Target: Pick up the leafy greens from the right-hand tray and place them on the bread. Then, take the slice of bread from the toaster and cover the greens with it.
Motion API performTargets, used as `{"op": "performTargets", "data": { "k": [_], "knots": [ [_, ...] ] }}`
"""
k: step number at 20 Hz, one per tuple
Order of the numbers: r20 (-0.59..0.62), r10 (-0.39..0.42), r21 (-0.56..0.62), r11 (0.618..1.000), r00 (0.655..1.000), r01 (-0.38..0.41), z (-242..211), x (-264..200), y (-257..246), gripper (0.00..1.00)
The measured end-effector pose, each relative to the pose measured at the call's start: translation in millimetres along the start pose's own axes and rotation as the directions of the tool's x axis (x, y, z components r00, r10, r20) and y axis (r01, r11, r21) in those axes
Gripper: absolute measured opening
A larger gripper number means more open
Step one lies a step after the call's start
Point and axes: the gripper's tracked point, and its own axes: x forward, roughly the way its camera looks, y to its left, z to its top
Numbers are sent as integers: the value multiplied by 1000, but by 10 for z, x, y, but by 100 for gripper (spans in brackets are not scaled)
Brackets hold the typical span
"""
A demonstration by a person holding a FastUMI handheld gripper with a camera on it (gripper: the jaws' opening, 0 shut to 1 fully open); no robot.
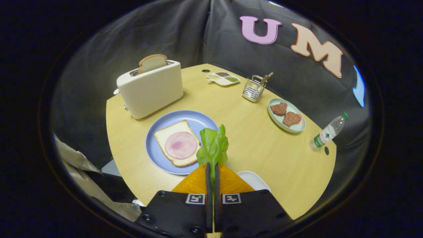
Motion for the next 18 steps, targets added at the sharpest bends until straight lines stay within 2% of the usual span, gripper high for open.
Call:
{"op": "performTargets", "data": {
  "k": [18],
  "knots": [
    [3, 114, -17, 993, 993, -114, 448, 489, 767, 5]
  ]
}}
